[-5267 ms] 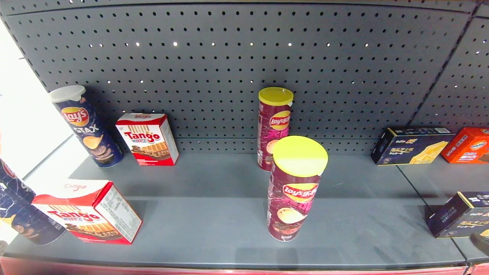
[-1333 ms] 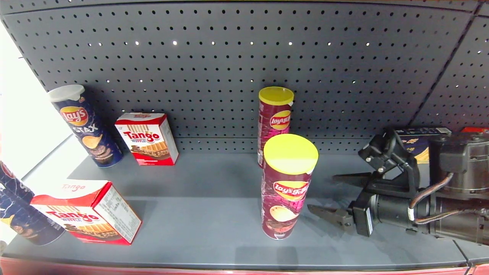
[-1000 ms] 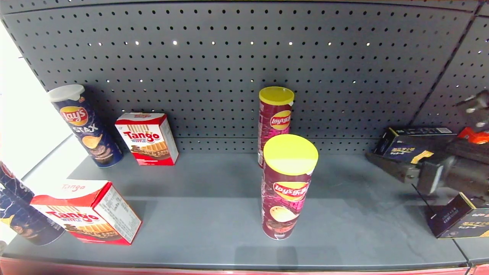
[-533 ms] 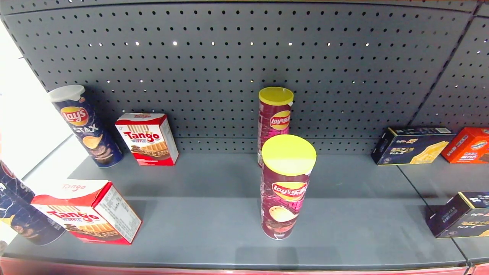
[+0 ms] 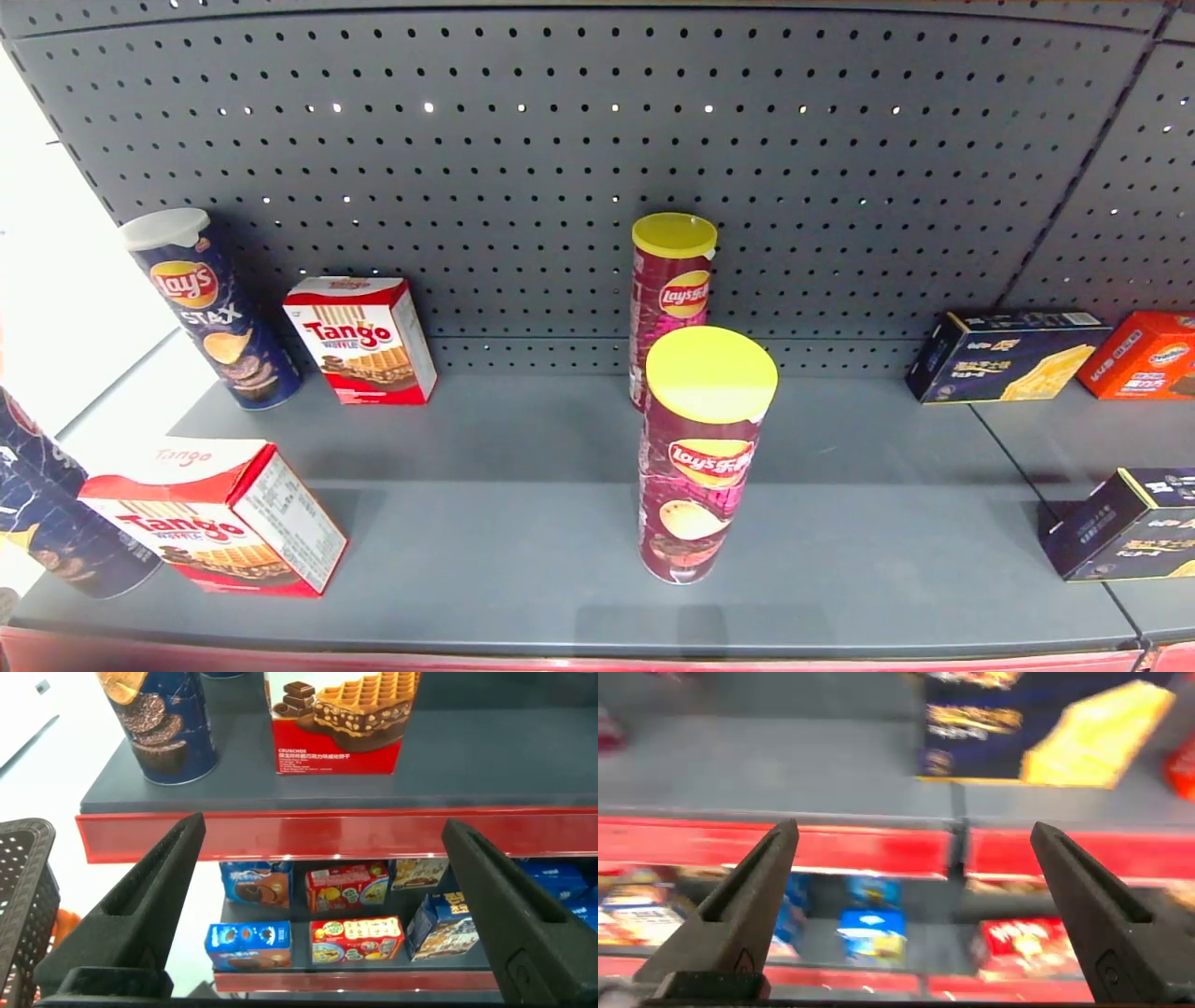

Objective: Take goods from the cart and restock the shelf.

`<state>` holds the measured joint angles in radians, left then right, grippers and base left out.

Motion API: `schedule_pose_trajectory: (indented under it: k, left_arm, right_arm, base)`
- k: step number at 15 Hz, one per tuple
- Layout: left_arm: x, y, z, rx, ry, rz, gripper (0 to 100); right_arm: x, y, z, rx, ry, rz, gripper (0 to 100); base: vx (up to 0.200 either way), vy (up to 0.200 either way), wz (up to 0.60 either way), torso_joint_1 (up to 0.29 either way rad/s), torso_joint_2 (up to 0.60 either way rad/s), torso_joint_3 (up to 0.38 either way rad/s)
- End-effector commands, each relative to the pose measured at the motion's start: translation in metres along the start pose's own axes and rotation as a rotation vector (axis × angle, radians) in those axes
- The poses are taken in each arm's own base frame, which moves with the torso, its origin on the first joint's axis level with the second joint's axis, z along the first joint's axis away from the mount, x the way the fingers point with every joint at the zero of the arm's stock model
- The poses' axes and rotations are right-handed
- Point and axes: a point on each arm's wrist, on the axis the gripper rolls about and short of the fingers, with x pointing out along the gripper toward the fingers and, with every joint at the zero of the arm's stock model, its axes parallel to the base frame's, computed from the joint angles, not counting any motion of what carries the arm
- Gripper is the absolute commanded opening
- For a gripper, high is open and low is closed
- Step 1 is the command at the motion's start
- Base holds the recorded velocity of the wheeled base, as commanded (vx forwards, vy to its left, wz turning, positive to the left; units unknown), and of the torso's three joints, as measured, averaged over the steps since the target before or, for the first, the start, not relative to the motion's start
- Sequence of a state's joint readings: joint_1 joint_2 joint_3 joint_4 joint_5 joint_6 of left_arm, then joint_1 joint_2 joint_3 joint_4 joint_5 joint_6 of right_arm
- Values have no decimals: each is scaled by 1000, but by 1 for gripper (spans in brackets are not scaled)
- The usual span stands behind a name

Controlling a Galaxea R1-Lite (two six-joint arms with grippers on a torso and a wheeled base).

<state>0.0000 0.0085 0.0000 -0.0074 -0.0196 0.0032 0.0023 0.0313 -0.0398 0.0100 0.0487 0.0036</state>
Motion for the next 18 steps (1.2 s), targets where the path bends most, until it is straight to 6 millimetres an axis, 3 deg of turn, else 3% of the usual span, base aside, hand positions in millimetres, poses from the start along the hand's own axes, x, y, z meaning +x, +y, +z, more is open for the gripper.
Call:
schedule_pose_trajectory:
  k: [1, 4, 8, 18]
  left_arm:
    - [0, 0, 0, 0, 0, 0, 100]
    - [0, 0, 0, 0, 0, 0, 100]
    - [0, 0, 0, 0, 2, -2, 100]
    - [0, 0, 0, 0, 2, 3, 100]
  right_arm:
    - [-2, 0, -3, -1, -20, -19, 100]
    - [-2, -5, -4, 25, -21, -239, 100]
    - [1, -1, -10, -30, 4, -40, 100]
    - [1, -1, -10, -2, 1, -45, 100]
  base:
    - [0, 0, 0, 0, 0, 0]
    - [0, 0, 0, 0, 0, 0]
    - [0, 0, 0, 0, 0, 0]
    - [0, 0, 0, 0, 0, 0]
